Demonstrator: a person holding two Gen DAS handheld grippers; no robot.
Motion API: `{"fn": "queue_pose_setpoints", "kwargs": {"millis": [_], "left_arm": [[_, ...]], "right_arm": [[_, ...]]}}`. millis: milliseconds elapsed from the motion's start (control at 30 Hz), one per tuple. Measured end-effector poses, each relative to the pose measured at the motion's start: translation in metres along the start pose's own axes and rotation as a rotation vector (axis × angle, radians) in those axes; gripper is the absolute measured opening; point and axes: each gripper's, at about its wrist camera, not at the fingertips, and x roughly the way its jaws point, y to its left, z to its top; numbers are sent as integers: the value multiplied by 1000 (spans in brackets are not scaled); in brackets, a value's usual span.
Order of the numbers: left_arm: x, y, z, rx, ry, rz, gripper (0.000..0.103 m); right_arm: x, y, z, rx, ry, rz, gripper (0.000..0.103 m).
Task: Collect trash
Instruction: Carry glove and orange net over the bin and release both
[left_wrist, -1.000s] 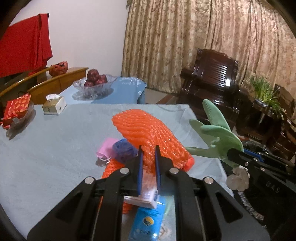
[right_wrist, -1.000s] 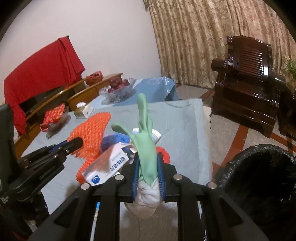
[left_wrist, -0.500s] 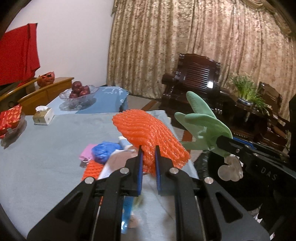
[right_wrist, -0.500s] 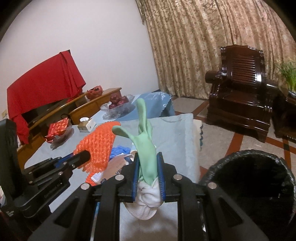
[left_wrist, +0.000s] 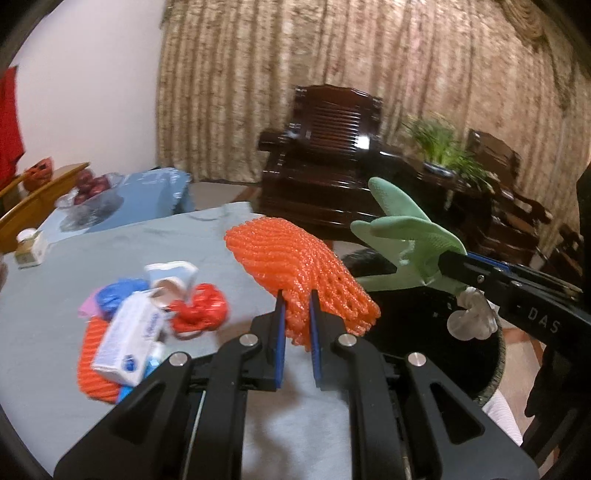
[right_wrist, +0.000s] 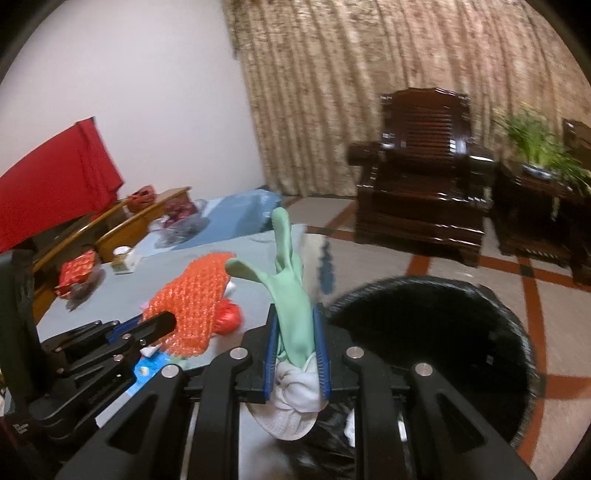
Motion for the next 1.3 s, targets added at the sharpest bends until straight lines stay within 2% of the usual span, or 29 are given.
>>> {"fn": "queue_pose_setpoints", "kwargs": {"millis": [233,567,667,733,800,867,900,933,967,1033,1167,1300], "left_arm": [[30,-46,-6,69,28,-86,10],[69,-83,-21,109,101,-173,11],[79,-89,-24,116,128,-205,18],[82,-89,-26,111,145,-225,33],[83,-85,-29,104,150,-226,42],[83,-80,-30,98,153,-220,47],[82,-77,-30,93,152,-213,51],[80,-73,-29,88,148,-203,55],[75,-68,-29,82,138,-189,59],[67,-58,-27,76,109,-148,78],[47,-35,-20,54,57,-81,87],[22,-8,-14,25,10,-13,89]], "right_arm": [[-11,-47,-16,48,19,-101,18],[-8,-81,-34,91,63,-181,18],[-6,-88,-40,98,89,-203,20],[-5,-92,-44,105,103,-209,22],[-6,-94,-46,106,102,-221,29],[-7,-95,-47,107,99,-233,43],[-8,-95,-47,110,95,-234,46],[-9,-95,-47,111,91,-234,55],[-11,-93,-46,110,78,-238,70],[-15,-90,-43,108,44,-240,88],[-18,-74,-36,85,-3,-193,97],[-13,-48,-27,52,-32,-132,97]]}}
